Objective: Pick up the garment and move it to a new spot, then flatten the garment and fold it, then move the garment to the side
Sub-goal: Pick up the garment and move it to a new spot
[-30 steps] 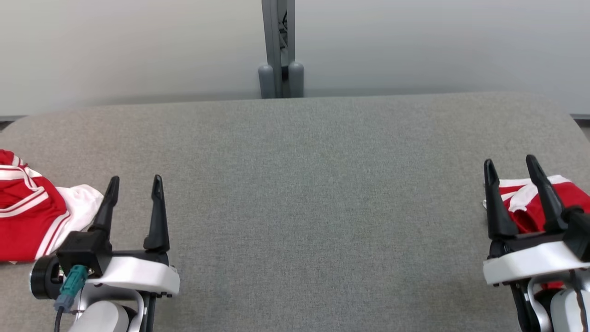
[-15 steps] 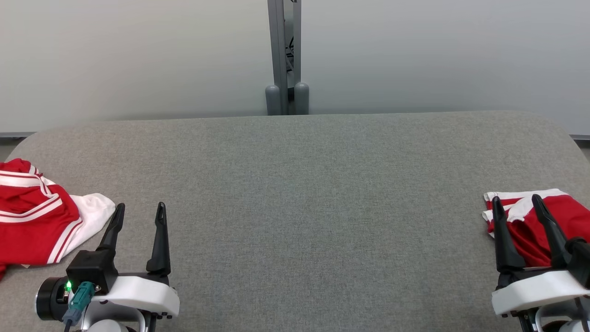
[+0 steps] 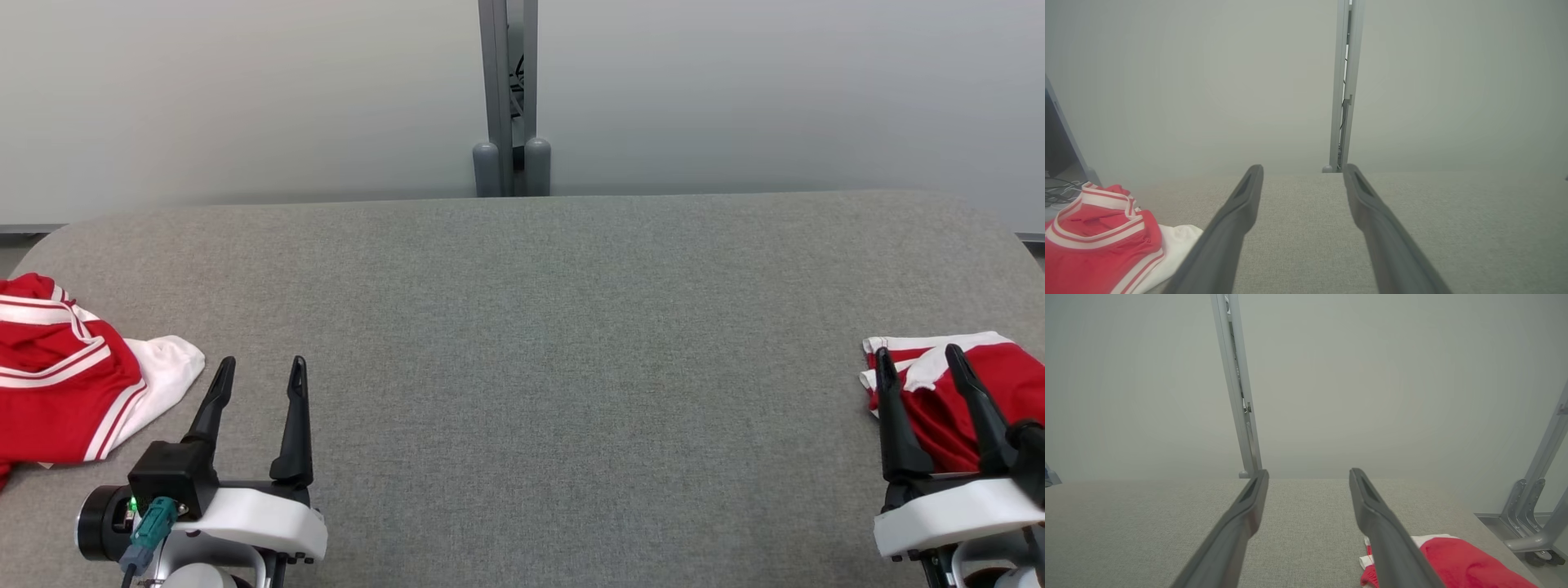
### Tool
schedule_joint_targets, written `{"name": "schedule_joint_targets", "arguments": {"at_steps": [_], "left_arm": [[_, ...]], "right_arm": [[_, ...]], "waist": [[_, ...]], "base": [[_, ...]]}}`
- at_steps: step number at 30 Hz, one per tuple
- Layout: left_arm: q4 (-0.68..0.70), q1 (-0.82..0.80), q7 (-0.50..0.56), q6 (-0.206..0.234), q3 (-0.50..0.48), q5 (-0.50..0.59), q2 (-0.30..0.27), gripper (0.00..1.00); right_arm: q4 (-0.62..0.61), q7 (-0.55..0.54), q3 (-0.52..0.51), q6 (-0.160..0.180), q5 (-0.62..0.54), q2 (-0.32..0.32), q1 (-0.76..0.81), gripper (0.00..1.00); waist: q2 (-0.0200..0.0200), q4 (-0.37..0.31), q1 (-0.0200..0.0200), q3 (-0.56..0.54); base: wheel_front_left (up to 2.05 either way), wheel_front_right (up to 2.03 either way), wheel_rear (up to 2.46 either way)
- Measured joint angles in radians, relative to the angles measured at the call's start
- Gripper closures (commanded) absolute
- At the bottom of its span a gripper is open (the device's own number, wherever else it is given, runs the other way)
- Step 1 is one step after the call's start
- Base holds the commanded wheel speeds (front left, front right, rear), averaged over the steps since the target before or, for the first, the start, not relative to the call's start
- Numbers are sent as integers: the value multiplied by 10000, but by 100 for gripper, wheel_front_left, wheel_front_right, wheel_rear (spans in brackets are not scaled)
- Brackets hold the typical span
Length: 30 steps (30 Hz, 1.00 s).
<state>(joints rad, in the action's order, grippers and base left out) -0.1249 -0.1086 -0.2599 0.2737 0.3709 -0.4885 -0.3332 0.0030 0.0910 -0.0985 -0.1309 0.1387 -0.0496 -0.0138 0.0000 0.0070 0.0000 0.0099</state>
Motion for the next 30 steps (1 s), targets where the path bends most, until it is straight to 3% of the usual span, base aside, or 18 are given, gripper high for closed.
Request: {"name": "schedule_joint_targets", "arguments": {"at_steps": [14,30], "left_arm": [[-169,-273,-2,-617,-514,54,543,0],[-489,-453,-2,-1269,-1200,533,972,0]], "right_arm": [[-155,-111,-178,0,-134,2,6,0],[-134,-199,71,0,-36,8,37,0]], "waist": [[0,630,0,54],[0,3458,0,190]], "base": [[0,0,0],[0,0,0]]}}
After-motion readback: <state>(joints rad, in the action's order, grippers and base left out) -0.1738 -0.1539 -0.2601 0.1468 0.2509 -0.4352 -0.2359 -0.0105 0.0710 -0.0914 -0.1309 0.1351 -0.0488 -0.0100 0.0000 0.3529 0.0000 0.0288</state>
